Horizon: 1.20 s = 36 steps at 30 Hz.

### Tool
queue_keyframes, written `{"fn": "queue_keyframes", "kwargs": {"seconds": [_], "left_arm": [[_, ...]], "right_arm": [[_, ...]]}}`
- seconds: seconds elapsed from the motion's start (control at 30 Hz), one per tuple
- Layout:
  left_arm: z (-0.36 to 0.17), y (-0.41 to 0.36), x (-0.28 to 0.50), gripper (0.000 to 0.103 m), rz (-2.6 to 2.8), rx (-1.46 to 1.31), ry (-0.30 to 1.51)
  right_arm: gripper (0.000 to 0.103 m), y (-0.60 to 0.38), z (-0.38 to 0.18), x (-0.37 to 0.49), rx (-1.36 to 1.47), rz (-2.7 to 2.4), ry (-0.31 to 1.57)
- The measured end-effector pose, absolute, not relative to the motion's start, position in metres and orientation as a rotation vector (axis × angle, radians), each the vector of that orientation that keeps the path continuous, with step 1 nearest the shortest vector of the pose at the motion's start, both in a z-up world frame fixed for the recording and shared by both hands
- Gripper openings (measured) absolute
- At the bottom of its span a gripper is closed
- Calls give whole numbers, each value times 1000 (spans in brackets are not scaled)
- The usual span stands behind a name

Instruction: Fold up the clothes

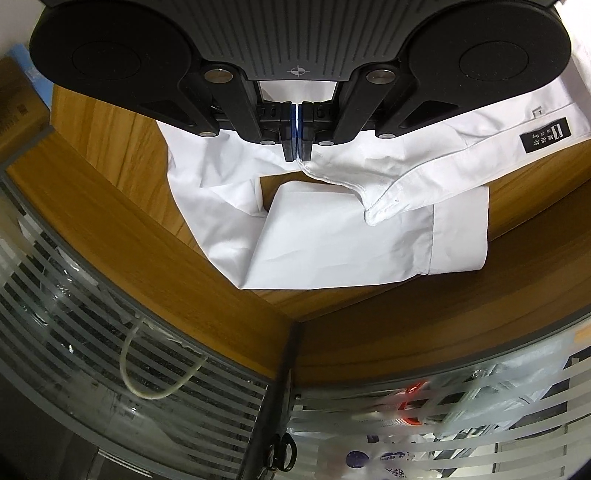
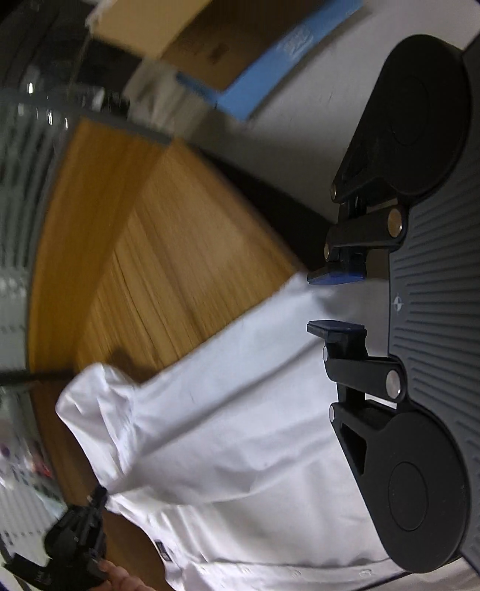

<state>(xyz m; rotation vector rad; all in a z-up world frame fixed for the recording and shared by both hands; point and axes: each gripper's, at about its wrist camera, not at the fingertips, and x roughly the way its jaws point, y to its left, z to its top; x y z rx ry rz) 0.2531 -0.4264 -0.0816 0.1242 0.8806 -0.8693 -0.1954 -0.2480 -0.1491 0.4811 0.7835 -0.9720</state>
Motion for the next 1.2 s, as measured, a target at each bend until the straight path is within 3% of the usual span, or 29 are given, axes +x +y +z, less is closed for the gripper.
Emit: {"fn": "queue_keyframes", "kwargs": {"seconds": [0.2, 0.37, 0.57, 0.8, 0.83, 0.93, 1.2], "left_arm": [[-82, -425, 255, 3, -876, 118, 886], [-81, -424, 254, 3, -872, 116, 882], [-79, -422, 251, 3, -866, 134, 873], [-79, -422, 247, 3, -850, 145, 864], [-79, -422, 247, 3, -849, 144, 862], [-79, -421, 247, 3, -847, 131, 859], [-78, -419, 250, 3, -850, 107, 855]], "right_arm": [[26, -195, -141, -221, 600, -1055, 690], [37, -147, -163, -211, 678, -1052, 710], [37, -117, -204, -178, 713, -1021, 778], [37, -126, -220, -173, 775, -1067, 730], [36, -127, -222, -172, 784, -1073, 723], [1, -130, -229, -171, 807, -1091, 705], [0, -107, -187, -230, 758, -1071, 684]]}}
